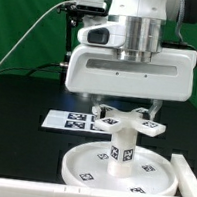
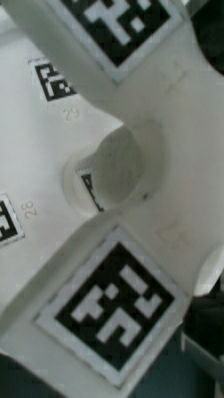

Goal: Assemble round table

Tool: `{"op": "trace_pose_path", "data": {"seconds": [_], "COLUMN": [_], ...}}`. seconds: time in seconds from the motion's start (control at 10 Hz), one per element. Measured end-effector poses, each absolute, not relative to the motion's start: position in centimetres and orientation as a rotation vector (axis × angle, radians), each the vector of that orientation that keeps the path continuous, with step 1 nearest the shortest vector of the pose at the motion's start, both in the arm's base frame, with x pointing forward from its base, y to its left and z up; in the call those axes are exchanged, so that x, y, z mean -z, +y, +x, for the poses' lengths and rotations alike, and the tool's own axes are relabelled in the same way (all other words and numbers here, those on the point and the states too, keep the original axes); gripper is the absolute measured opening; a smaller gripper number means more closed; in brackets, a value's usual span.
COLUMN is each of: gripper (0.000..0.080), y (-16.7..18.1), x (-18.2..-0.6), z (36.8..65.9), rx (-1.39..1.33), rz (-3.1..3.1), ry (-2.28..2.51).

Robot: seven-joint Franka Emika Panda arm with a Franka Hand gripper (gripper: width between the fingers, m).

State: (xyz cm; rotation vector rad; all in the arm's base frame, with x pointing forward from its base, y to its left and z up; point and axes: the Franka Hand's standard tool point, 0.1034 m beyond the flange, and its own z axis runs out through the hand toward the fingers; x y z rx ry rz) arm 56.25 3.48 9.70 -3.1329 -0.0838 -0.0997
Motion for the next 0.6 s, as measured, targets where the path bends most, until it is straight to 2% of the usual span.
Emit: {"op": "trace_pose_path", "data": {"seconds": [0.1, 0.2, 0.4, 0.6], "gripper": [0.0521, 0.0440, 0.0440, 0.0440], "y": [3.47, 3.47, 3.45, 3.51], "x": [-9.69, -9.71, -9.71, -9.67], "z": [56.25, 56.27, 56.27, 56.34], "rx": [0.100, 0.100, 0.100, 0.099], "rz": [-3.133, -3.133, -3.133, -3.119], "ry": [-0.083, -0.070, -0.069, 0.225]}}
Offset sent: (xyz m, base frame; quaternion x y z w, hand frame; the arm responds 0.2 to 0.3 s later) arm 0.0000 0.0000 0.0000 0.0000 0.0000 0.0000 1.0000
